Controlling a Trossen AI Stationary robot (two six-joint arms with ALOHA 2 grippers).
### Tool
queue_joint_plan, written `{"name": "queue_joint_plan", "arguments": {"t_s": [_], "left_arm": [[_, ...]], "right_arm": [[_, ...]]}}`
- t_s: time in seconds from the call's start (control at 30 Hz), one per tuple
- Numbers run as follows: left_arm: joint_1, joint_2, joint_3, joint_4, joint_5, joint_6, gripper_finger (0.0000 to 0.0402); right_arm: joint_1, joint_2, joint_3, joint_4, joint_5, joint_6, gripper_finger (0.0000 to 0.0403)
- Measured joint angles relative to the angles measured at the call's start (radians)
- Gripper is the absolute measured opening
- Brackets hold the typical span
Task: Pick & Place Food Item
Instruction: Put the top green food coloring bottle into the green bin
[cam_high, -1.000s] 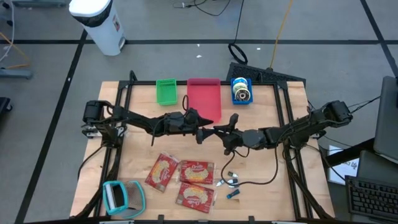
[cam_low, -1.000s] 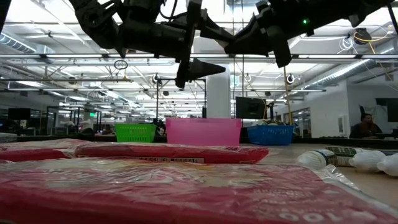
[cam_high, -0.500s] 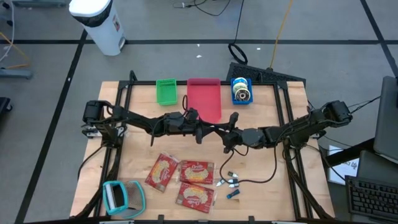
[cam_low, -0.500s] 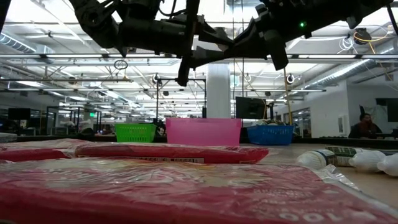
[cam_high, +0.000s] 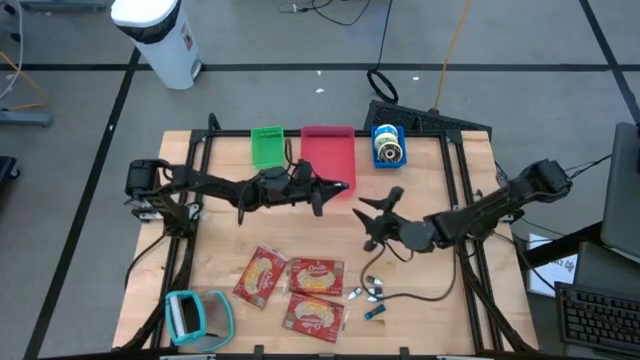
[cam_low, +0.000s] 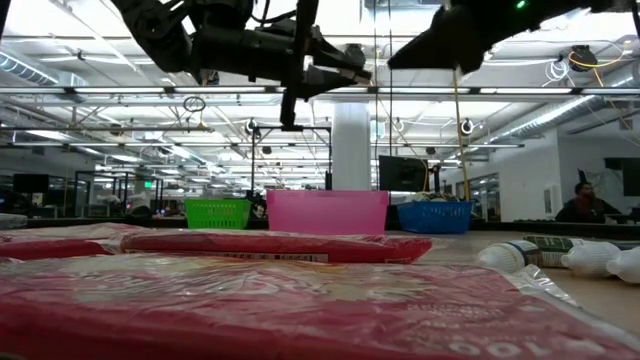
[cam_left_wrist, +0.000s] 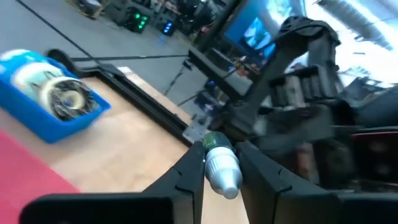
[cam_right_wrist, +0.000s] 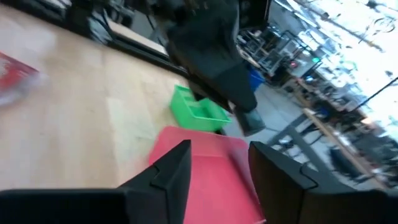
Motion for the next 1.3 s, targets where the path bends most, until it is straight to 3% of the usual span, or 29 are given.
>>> {"name": "queue_joint_plan", "arguments": {"t_s": [0.1, 0.2, 0.4, 0.5, 0.6, 0.93, 1.3], "left_arm": [[0.029, -0.035, 0.000, -0.061, -0.017, 0.038, 0.0084], [0.070, -0.104, 0.000, -0.228, -0.075, 0.109, 0.0068], [0.175, -0.234, 0.000, -0.666, -0.381, 0.146, 0.0059], [0.251, -0.248, 0.000, -0.823, -0.460, 0.089, 0.0059], [0.341, -0.227, -0.001, -0.916, -0.437, 0.000, 0.0062], [0.522, -0.070, 0.000, -0.884, -0.307, -0.078, 0.0064], [0.562, -0.012, 0.000, -0.912, -0.299, -0.092, 0.0094]], "right_arm": [[0.042, -0.040, 0.000, -0.082, 0.005, 0.088, 0.0155], [0.072, -0.078, 0.000, -0.168, 0.007, 0.175, 0.0153], [0.087, -0.154, -0.060, -0.221, 0.014, 0.234, 0.0147], [0.060, -0.202, -0.124, -0.173, 0.014, 0.221, 0.0146], [0.021, -0.249, -0.202, -0.079, 0.014, 0.185, 0.0148], [-0.093, -0.358, -0.447, 0.327, 0.011, -0.001, 0.0144], [-0.128, -0.400, -0.485, 0.394, -0.058, -0.050, 0.0143]]}}
